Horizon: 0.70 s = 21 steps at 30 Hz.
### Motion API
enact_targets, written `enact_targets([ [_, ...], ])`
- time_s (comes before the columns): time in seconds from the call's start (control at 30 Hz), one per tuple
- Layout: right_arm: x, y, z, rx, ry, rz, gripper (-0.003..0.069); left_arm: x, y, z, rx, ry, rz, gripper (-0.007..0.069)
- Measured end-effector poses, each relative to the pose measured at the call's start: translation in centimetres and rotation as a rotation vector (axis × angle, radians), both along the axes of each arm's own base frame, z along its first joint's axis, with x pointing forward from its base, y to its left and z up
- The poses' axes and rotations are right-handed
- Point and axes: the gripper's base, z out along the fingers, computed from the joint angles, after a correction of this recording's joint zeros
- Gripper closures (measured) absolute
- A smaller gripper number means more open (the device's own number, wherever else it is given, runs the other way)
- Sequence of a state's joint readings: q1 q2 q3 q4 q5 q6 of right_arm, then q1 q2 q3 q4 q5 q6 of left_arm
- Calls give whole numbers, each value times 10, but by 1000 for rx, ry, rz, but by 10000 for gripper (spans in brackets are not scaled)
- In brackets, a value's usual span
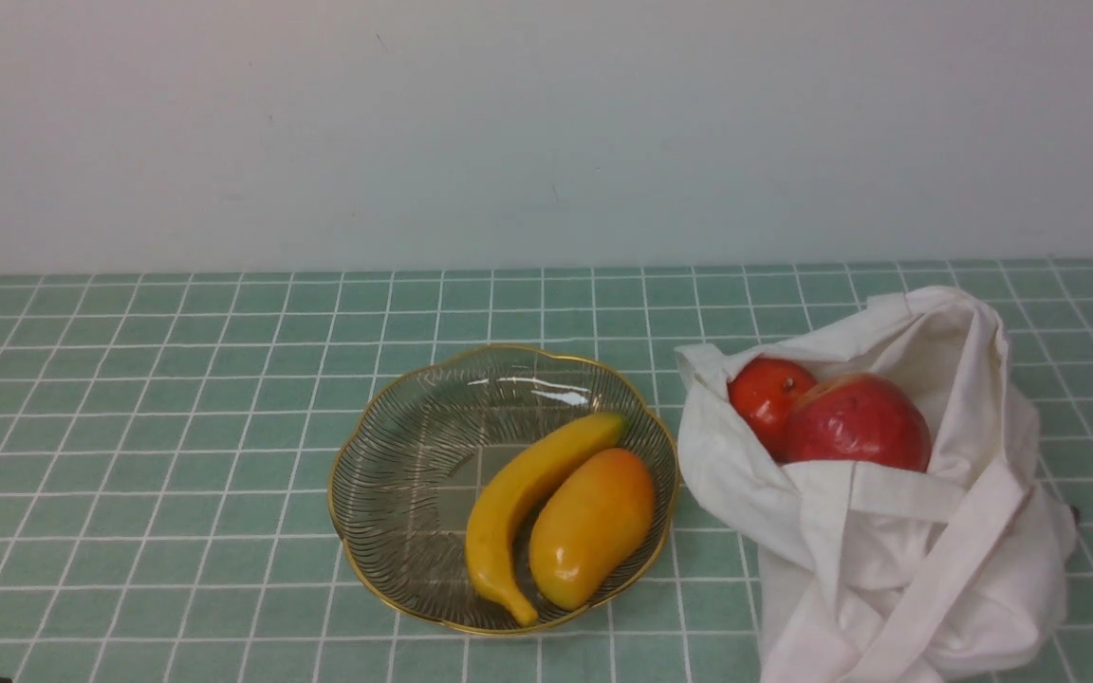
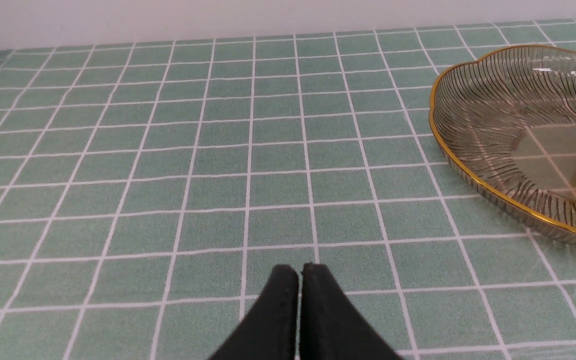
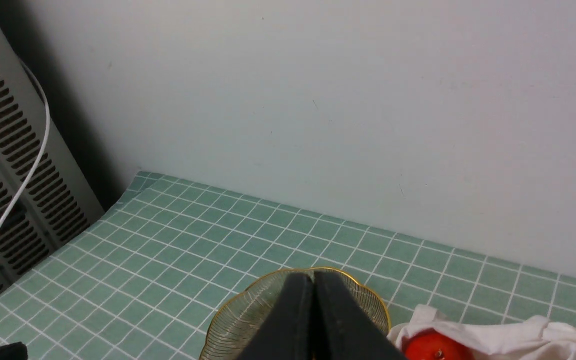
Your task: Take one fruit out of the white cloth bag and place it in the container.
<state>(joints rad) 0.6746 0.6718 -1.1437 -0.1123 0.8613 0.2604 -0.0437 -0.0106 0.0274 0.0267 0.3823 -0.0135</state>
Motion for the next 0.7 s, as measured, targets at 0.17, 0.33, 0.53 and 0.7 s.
enact_targets([
  [0.17, 6, -3, -16, -89, -108, -33, 671, 0, 0, 0, 0, 0, 0, 632],
  [0.33, 16, -10, -57, -101, -178, -143, 671, 0, 0, 0, 0, 0, 0, 632],
  [0.53, 11, -30, -127, -64, -234, -322, 671, 0, 0, 0, 0, 0, 0, 632],
  [0.7, -4, -42, -191, -73, -229, -430, 671, 0, 0, 0, 0, 0, 0, 632],
])
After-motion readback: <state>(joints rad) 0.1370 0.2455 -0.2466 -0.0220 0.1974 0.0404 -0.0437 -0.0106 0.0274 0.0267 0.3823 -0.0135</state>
